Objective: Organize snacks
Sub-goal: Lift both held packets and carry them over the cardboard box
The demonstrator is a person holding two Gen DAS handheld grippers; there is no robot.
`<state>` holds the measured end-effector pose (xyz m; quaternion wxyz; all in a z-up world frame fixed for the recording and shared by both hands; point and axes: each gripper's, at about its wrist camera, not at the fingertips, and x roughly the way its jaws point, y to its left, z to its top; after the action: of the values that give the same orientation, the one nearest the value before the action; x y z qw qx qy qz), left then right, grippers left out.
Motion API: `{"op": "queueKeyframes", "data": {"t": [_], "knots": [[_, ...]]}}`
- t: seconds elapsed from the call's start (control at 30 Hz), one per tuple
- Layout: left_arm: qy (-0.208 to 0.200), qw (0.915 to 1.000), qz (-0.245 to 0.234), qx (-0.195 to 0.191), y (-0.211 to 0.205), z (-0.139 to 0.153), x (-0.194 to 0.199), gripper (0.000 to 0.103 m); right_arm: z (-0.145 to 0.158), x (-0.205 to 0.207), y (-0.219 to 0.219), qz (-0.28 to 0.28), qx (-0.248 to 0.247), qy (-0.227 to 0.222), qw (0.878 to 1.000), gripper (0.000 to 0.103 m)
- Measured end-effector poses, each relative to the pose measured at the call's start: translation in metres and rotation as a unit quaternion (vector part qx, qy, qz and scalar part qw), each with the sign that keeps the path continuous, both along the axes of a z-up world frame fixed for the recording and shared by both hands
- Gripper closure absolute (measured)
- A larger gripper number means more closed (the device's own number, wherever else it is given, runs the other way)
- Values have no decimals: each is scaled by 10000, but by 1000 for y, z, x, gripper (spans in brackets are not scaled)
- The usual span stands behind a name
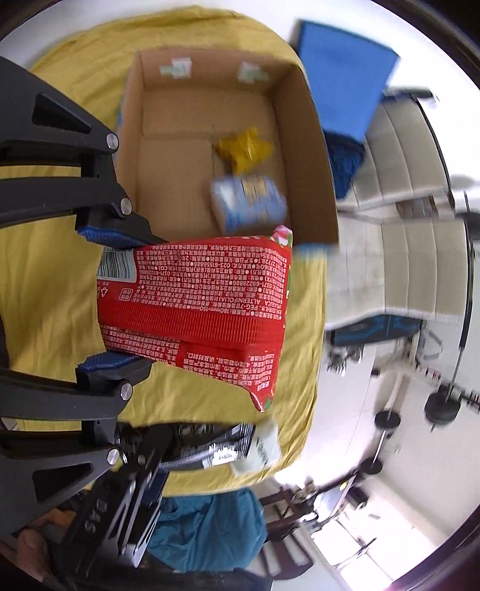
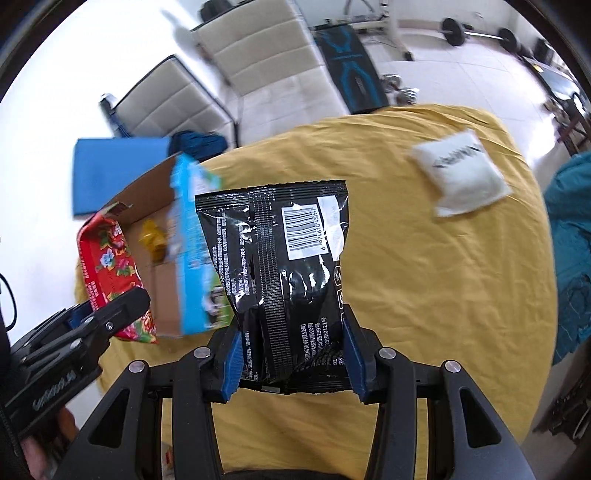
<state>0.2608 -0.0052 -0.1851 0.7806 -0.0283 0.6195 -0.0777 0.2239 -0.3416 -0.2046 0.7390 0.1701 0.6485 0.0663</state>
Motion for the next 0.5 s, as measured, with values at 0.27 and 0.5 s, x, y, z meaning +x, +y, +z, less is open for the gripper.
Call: {"op": "queueKeyframes", "data": {"t": [0.27, 0.5], "knots": [[414, 9955, 610, 601, 135, -38, 34, 60, 9, 18, 114, 489, 139, -47, 9987, 55], [1066, 9858, 930, 902, 203, -111, 82, 60, -13, 44, 207, 904, -25, 194, 9957, 55]]}}
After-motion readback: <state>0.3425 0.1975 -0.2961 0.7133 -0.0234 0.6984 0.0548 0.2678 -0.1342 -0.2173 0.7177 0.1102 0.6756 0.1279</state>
